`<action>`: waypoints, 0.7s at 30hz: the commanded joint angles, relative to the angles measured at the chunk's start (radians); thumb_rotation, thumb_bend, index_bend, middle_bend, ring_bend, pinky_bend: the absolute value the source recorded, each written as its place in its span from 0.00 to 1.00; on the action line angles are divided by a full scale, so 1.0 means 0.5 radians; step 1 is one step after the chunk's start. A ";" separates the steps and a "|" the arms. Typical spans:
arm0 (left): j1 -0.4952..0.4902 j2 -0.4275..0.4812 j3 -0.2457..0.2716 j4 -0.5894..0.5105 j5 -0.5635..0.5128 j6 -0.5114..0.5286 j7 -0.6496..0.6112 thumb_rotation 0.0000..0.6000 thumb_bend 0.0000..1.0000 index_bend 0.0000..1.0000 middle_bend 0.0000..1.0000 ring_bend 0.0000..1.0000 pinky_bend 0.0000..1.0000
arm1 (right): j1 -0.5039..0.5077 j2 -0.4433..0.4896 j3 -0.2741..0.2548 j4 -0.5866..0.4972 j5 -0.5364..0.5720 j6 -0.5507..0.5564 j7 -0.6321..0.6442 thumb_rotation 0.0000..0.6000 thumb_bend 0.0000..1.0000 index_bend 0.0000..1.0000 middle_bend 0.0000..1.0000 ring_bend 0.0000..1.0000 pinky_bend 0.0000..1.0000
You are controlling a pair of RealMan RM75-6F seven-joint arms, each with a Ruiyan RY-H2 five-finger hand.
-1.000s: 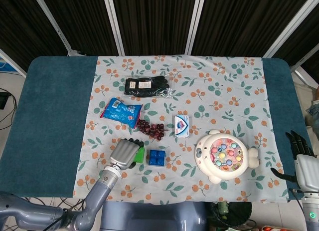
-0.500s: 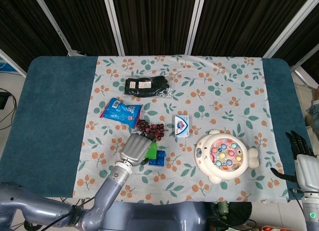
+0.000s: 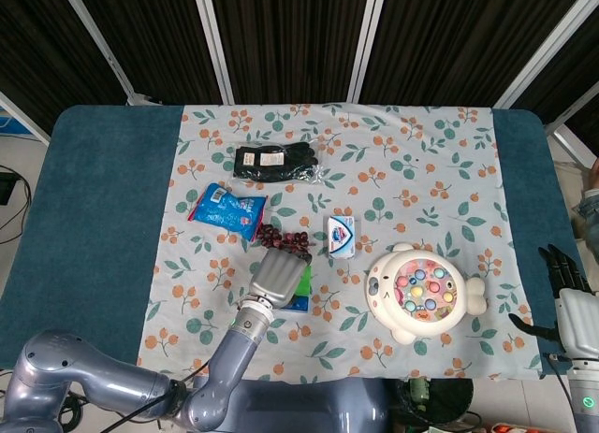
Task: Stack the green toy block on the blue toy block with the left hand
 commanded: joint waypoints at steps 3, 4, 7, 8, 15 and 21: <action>-0.031 0.001 0.009 0.028 -0.034 0.007 -0.008 1.00 0.41 0.53 0.50 0.45 0.51 | 0.000 0.002 0.000 -0.003 0.001 -0.002 0.003 1.00 0.12 0.00 0.00 0.00 0.19; -0.035 0.003 0.011 0.033 -0.036 0.005 -0.019 1.00 0.41 0.53 0.50 0.45 0.51 | 0.000 0.002 0.000 -0.004 0.002 -0.002 0.003 1.00 0.12 0.00 0.00 0.00 0.19; -0.041 0.007 0.019 0.044 -0.034 0.000 -0.042 1.00 0.41 0.53 0.50 0.45 0.51 | -0.001 0.002 0.000 -0.004 0.001 -0.002 0.002 1.00 0.12 0.00 0.00 0.00 0.19; -0.043 0.009 0.024 0.049 -0.030 -0.004 -0.053 1.00 0.41 0.53 0.50 0.45 0.51 | -0.001 0.002 -0.001 -0.005 0.000 -0.002 0.002 1.00 0.12 0.00 0.00 0.00 0.19; -0.042 -0.006 0.056 0.097 -0.018 -0.014 -0.136 1.00 0.41 0.53 0.50 0.45 0.51 | -0.001 0.003 -0.003 -0.008 -0.004 -0.001 -0.001 1.00 0.12 0.00 0.00 0.00 0.19; -0.049 -0.036 0.058 0.128 -0.032 -0.002 -0.180 1.00 0.41 0.53 0.50 0.45 0.51 | -0.001 0.003 -0.003 -0.007 -0.003 -0.003 0.000 1.00 0.12 0.00 0.00 0.00 0.19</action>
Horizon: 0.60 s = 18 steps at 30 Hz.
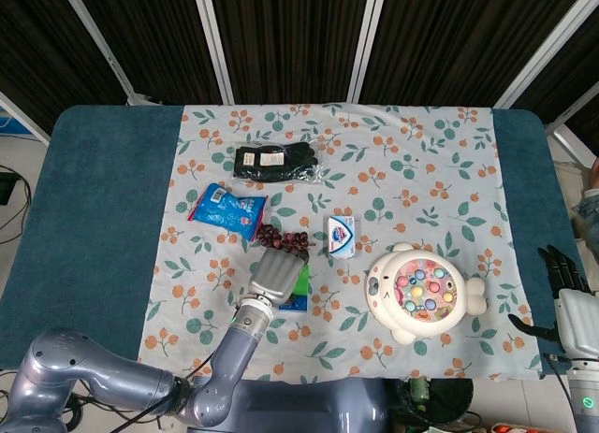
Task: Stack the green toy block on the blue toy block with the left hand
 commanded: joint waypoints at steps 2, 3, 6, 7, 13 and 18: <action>-0.008 -0.014 0.007 0.018 0.011 0.003 -0.017 1.00 0.41 0.53 0.50 0.45 0.51 | 0.000 0.001 0.000 -0.001 0.000 0.000 0.001 1.00 0.12 0.00 0.00 0.00 0.19; -0.010 -0.018 0.008 0.022 0.014 0.004 -0.021 1.00 0.41 0.53 0.50 0.45 0.51 | 0.000 0.000 0.000 -0.001 0.000 0.000 0.001 1.00 0.12 0.00 0.00 0.00 0.19; -0.013 -0.032 0.013 0.036 0.019 0.007 -0.034 1.00 0.41 0.53 0.50 0.45 0.51 | 0.000 0.001 0.000 -0.002 0.001 -0.001 0.002 1.00 0.12 0.00 0.00 0.00 0.19; -0.011 -0.039 0.023 0.043 0.013 0.006 -0.037 1.00 0.41 0.53 0.50 0.45 0.51 | 0.000 0.001 0.000 -0.002 0.001 -0.001 0.002 1.00 0.12 0.00 0.00 0.00 0.19; 0.007 -0.058 0.060 0.079 0.022 0.006 -0.072 1.00 0.41 0.53 0.50 0.45 0.51 | 0.000 0.002 0.001 -0.003 0.003 -0.003 0.004 1.00 0.12 0.00 0.00 0.00 0.19; 0.019 -0.066 0.080 0.100 0.025 -0.005 -0.094 1.00 0.41 0.53 0.50 0.45 0.51 | 0.000 0.003 0.000 -0.004 0.002 -0.003 0.005 1.00 0.12 0.00 0.00 0.00 0.19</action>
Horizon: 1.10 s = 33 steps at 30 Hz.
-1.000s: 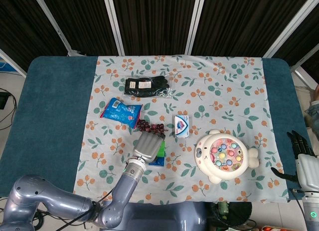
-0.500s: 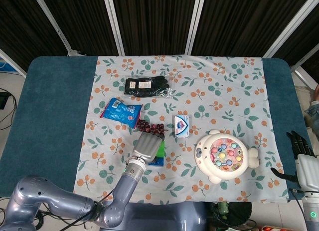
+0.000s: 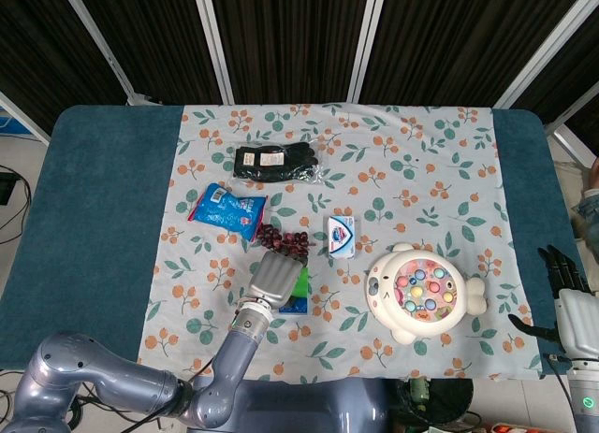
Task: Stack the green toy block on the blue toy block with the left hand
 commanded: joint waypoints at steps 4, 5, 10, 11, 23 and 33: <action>0.006 -0.003 0.007 0.007 0.009 -0.006 -0.011 1.00 0.41 0.51 0.49 0.44 0.50 | 0.000 0.000 0.001 0.000 0.001 0.000 0.000 1.00 0.12 0.00 0.00 0.00 0.19; 0.007 -0.002 0.007 0.005 0.015 -0.005 -0.014 1.00 0.40 0.50 0.48 0.43 0.50 | 0.000 0.000 0.000 0.000 0.001 0.000 0.000 1.00 0.12 0.00 0.00 0.00 0.19; 0.010 0.020 0.010 -0.027 0.031 -0.007 -0.015 1.00 0.26 0.35 0.32 0.29 0.41 | 0.000 0.000 0.000 0.001 0.000 -0.001 0.001 1.00 0.12 0.00 0.00 0.00 0.19; 0.010 0.029 0.013 -0.040 0.032 -0.003 -0.006 1.00 0.22 0.29 0.25 0.24 0.37 | 0.000 0.000 0.000 0.000 0.000 0.000 0.001 1.00 0.12 0.00 0.00 0.00 0.19; 0.084 0.250 0.053 -0.339 0.157 0.101 -0.031 1.00 0.10 0.00 0.00 0.00 0.09 | -0.002 -0.001 -0.003 0.007 -0.008 0.008 -0.007 1.00 0.12 0.00 0.00 0.00 0.19; 0.485 0.795 0.534 -0.553 0.916 0.287 -0.472 1.00 0.10 0.00 0.00 0.00 0.05 | -0.004 -0.007 -0.004 0.017 -0.020 0.024 -0.036 1.00 0.12 0.00 0.00 0.00 0.19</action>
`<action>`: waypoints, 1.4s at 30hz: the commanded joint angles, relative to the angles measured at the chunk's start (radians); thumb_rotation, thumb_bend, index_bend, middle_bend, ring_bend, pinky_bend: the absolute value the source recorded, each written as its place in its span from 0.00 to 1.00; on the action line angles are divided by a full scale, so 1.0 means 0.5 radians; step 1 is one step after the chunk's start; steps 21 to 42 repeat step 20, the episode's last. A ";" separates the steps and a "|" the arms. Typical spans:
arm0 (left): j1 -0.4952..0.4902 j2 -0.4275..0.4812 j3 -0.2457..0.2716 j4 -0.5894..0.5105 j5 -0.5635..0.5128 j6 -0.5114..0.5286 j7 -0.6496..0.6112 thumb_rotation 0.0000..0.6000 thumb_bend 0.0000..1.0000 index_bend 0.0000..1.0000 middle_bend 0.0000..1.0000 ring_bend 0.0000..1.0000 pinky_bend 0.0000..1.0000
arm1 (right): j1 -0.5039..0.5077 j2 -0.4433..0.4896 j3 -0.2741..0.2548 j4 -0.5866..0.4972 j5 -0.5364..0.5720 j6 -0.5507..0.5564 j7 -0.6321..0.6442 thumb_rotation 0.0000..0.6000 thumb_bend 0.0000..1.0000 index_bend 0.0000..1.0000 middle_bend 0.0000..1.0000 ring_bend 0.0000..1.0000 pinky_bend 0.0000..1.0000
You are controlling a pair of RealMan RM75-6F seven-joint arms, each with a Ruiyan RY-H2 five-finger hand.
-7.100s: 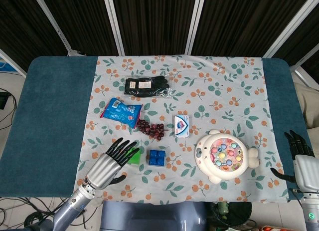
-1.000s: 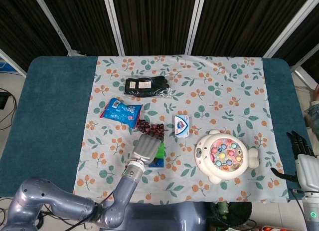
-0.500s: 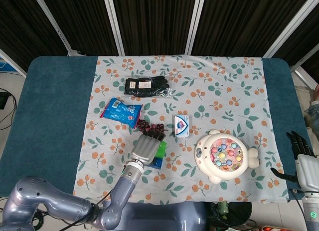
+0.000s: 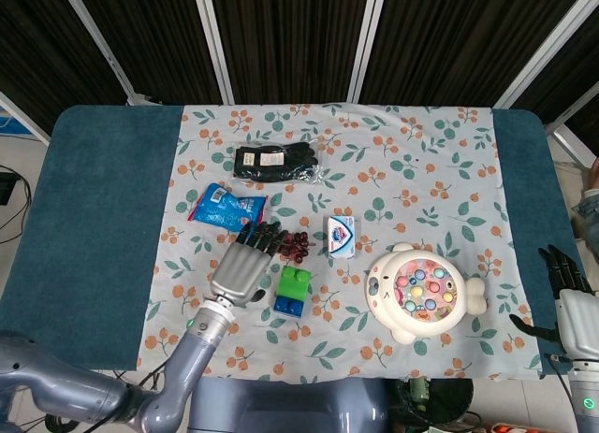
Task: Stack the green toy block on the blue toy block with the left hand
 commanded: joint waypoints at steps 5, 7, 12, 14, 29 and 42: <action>0.485 0.539 0.513 0.073 0.748 0.217 -0.656 1.00 0.06 0.00 0.00 0.00 0.02 | 0.000 -0.010 -0.004 0.007 -0.014 0.013 -0.032 1.00 0.12 0.00 0.00 0.00 0.19; 0.582 0.611 0.584 0.156 0.863 0.272 -0.798 1.00 0.05 0.00 0.00 0.00 0.01 | -0.001 -0.012 -0.005 0.009 -0.020 0.019 -0.043 1.00 0.12 0.00 0.00 0.00 0.19; 0.833 0.699 0.701 0.436 1.075 0.424 -1.113 1.00 0.05 0.00 0.00 0.00 0.00 | -0.004 -0.019 -0.007 0.012 -0.028 0.033 -0.065 1.00 0.12 0.00 0.00 0.00 0.19; 0.922 0.704 0.721 0.526 1.104 0.458 -1.228 1.00 0.05 0.00 0.00 0.00 0.00 | -0.005 -0.021 -0.009 0.013 -0.034 0.037 -0.071 1.00 0.12 0.00 0.00 0.00 0.19; 1.106 0.691 0.702 0.755 1.152 0.476 -1.424 1.00 0.05 0.00 0.00 0.00 0.00 | -0.006 -0.024 -0.013 0.019 -0.045 0.043 -0.078 1.00 0.12 0.00 0.00 0.00 0.19; 1.106 0.691 0.702 0.755 1.152 0.476 -1.424 1.00 0.05 0.00 0.00 0.00 0.00 | -0.006 -0.024 -0.013 0.019 -0.045 0.043 -0.078 1.00 0.12 0.00 0.00 0.00 0.19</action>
